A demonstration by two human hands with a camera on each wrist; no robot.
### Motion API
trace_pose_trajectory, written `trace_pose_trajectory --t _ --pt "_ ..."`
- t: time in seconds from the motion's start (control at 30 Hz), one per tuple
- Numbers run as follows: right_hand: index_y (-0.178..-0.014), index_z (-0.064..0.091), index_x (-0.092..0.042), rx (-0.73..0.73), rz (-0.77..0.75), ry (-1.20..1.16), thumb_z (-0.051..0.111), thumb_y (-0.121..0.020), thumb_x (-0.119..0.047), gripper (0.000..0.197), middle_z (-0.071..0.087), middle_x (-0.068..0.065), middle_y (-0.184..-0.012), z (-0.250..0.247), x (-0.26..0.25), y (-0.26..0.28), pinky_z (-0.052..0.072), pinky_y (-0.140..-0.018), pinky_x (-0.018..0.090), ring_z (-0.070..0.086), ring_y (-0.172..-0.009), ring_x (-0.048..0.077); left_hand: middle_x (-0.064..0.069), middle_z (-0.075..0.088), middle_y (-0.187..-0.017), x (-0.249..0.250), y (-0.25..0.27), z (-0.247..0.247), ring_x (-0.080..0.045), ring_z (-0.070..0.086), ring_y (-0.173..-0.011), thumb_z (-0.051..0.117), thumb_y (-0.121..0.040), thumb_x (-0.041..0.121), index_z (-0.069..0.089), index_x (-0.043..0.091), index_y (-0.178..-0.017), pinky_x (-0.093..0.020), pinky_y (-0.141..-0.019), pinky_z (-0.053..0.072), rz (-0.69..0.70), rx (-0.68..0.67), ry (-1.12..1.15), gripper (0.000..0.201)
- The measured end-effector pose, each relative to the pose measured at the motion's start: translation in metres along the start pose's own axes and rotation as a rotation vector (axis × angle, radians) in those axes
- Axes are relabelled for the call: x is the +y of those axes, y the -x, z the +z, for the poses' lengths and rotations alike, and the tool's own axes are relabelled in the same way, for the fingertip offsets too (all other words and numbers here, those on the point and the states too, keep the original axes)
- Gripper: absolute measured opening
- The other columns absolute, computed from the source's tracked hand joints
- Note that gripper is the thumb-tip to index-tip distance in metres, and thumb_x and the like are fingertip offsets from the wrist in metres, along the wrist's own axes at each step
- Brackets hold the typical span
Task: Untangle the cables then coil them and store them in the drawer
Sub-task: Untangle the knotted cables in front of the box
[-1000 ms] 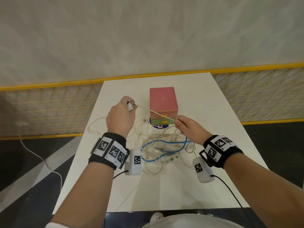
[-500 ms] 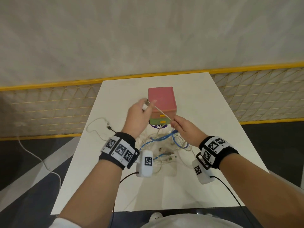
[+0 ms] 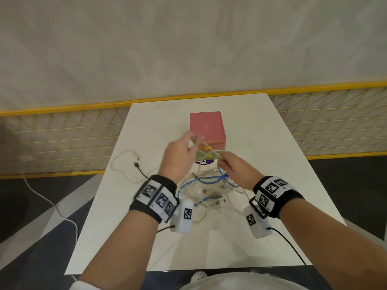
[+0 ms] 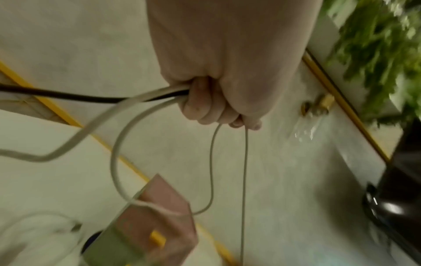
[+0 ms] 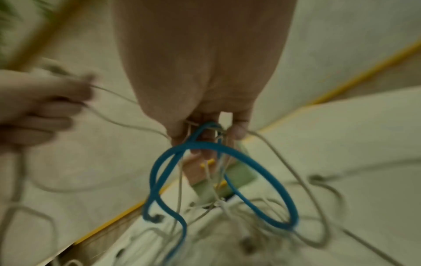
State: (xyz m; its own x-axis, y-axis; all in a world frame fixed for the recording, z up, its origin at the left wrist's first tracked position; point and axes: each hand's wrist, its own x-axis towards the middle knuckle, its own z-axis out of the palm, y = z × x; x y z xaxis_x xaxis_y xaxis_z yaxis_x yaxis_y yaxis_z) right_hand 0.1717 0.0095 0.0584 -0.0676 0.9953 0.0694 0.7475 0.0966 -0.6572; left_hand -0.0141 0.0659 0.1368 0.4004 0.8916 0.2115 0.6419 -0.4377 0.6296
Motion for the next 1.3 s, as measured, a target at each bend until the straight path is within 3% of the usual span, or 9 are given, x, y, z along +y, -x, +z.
trace_pose_trajectory --t 0.2,0.33,0.47,0.57,0.67,0.8,0.93,1.1,1.3 --pt "-0.1 0.058 -0.017 0.053 0.267 -0.086 0.045 -0.097 -0.016 0.013 0.056 0.0 -0.108 0.009 0.027 0.018 0.042 -0.095 0.034 0.054 -0.1 0.018 0.0 0.039 -0.049 -0.015 -0.018 -0.033 -0.017 0.038 -0.044 0.047 -0.098 0.045 0.051 0.016 -0.089 -0.027 -0.047 0.032 -0.008 0.174 0.006 0.031" --pt "-0.1 0.055 -0.015 0.116 0.113 -0.207 0.039 -0.099 -0.016 0.016 0.06 -0.003 -0.093 -0.007 -0.011 0.003 0.041 -0.076 0.024 0.055 -0.084 0.013 0.0 0.042 -0.051 -0.017 -0.01 -0.013 -0.017 0.039 -0.044 0.049 -0.098 0.042 0.054 0.017 -0.092 -0.03 -0.05 0.034 -0.024 0.113 0.045 0.027" --pt "-0.101 0.052 -0.006 0.119 0.067 -0.067 0.033 -0.098 -0.009 0.019 0.052 -0.002 -0.069 -0.019 -0.033 -0.009 0.035 -0.058 0.028 0.047 -0.059 0.019 0.0 0.06 -0.079 -0.017 -0.008 -0.01 -0.02 0.054 -0.062 0.048 -0.099 0.024 0.049 0.025 -0.132 -0.029 -0.061 0.04 -0.115 0.251 0.044 0.033" --pt "-0.109 0.049 -0.006 0.108 0.06 0.168 0.036 -0.096 -0.006 0.019 0.051 0.005 -0.073 -0.016 -0.038 -0.014 0.033 -0.059 0.031 0.049 -0.063 0.028 0.011 0.061 -0.086 0.012 0.006 -0.004 -0.013 0.059 -0.06 0.046 -0.1 0.039 0.039 0.035 -0.142 -0.028 -0.065 0.048 0.024 0.045 0.082 0.044" --pt "-0.113 0.047 -0.008 0.099 0.037 0.263 0.038 -0.091 -0.003 0.025 0.048 0.001 -0.072 -0.01 -0.043 -0.016 0.032 -0.056 0.032 0.055 -0.068 0.032 0.006 0.067 -0.105 0.025 0.014 0.015 -0.015 0.065 -0.091 0.048 -0.094 0.055 0.054 0.028 -0.128 -0.03 -0.083 0.05 -0.019 -0.21 0.076 0.043" --pt "-0.112 0.044 -0.01 0.079 0.04 0.227 0.038 -0.093 -0.007 0.019 0.055 0.006 -0.075 -0.011 -0.039 -0.014 0.043 -0.057 0.037 0.051 -0.066 0.029 0.008 0.062 -0.072 0.01 0.005 0.013 -0.006 0.054 -0.056 0.052 -0.096 0.041 0.057 0.025 -0.071 -0.025 -0.055 0.037 -0.076 -0.321 0.041 0.031" --pt "-0.1 0.049 -0.011 -0.028 0.049 -0.029 0.036 -0.101 -0.021 0.017 0.056 0.001 -0.079 -0.009 -0.019 -0.004 0.041 -0.067 0.031 0.052 -0.067 0.014 -0.008 0.071 -0.103 -0.008 -0.013 -0.019 -0.025 0.063 -0.083 0.051 -0.098 0.038 0.067 0.012 -0.108 -0.032 -0.072 0.048 -0.098 -0.019 -0.131 0.032" --pt "-0.083 0.056 -0.014 0.045 0.094 -0.097 0.039 -0.1 -0.022 0.026 0.043 -0.011 -0.064 -0.005 -0.011 0.005 0.032 -0.058 0.017 0.044 -0.056 0.001 -0.015 0.07 -0.085 -0.032 -0.014 -0.048 -0.039 0.065 -0.081 0.052 -0.096 0.023 0.062 0.015 -0.109 -0.037 -0.062 0.045 -0.086 0.274 -0.424 0.018" --pt "-0.099 0.06 -0.01 0.094 -0.078 -0.073 0.039 -0.099 -0.022 0.024 0.062 -0.004 -0.077 -0.002 -0.031 -0.013 0.046 -0.068 0.02 0.059 -0.073 0.003 0.002 0.059 -0.072 -0.007 0.012 0.006 -0.024 0.057 -0.069 0.047 -0.099 0.041 0.041 0.029 -0.14 -0.033 -0.064 0.044 0.107 -0.276 -0.135 0.043"
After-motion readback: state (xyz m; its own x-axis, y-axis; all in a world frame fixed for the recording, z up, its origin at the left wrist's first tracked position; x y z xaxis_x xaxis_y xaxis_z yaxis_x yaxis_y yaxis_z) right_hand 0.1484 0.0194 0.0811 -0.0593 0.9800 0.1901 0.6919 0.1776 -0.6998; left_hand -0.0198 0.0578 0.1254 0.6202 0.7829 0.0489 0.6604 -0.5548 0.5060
